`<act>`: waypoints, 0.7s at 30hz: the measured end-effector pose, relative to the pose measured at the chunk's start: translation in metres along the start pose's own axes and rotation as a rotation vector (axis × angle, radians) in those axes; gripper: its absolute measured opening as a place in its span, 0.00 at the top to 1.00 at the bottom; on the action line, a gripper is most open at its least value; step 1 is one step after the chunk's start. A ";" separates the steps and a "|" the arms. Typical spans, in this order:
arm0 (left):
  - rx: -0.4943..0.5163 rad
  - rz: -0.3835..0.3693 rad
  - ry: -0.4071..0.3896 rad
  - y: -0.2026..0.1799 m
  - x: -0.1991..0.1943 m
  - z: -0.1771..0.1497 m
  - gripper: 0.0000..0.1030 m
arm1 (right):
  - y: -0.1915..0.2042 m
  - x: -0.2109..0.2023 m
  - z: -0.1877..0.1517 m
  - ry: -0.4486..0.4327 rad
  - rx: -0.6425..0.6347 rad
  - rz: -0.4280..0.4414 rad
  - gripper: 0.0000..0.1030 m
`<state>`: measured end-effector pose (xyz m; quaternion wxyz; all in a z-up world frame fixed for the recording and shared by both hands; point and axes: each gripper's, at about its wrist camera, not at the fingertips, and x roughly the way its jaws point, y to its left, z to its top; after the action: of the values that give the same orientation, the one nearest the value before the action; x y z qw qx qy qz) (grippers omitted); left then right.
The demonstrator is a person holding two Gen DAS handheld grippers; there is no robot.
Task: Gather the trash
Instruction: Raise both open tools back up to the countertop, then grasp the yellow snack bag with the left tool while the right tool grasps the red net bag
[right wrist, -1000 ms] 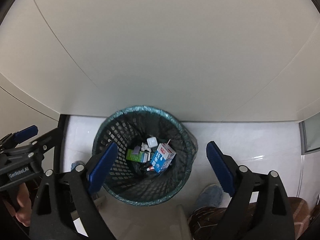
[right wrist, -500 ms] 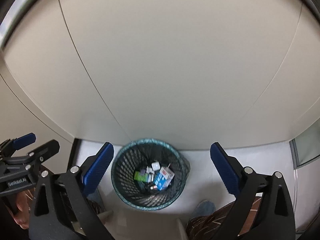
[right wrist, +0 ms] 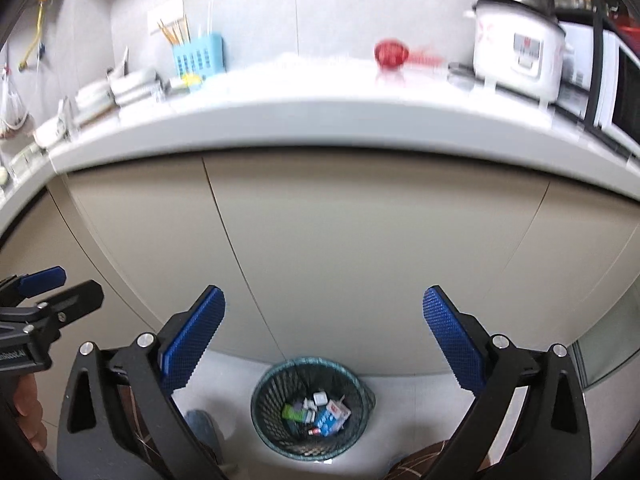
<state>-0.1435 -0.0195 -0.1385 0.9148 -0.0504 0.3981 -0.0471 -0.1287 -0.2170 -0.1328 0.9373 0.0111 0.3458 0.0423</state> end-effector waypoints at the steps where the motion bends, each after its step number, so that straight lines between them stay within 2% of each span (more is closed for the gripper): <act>1: -0.002 0.000 -0.013 -0.001 -0.009 0.008 0.06 | 0.000 -0.006 0.008 -0.014 0.000 -0.001 0.07; 6: -0.005 0.028 -0.074 -0.001 -0.038 0.042 0.06 | 0.003 -0.031 0.050 -0.071 -0.015 -0.022 0.07; 11: -0.002 0.069 -0.124 0.000 -0.064 0.090 0.06 | -0.001 -0.042 0.092 -0.105 -0.020 -0.027 0.07; 16: -0.016 0.119 -0.147 0.011 -0.071 0.141 0.06 | -0.010 -0.037 0.144 -0.105 -0.010 -0.048 0.07; 21: -0.037 0.133 -0.131 0.030 -0.054 0.189 0.06 | -0.027 -0.013 0.193 -0.072 0.017 -0.064 0.07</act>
<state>-0.0401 0.0277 0.0252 0.9388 -0.0436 0.3408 0.0245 -0.0115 -0.2436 0.0210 0.9499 0.0093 0.3124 0.0090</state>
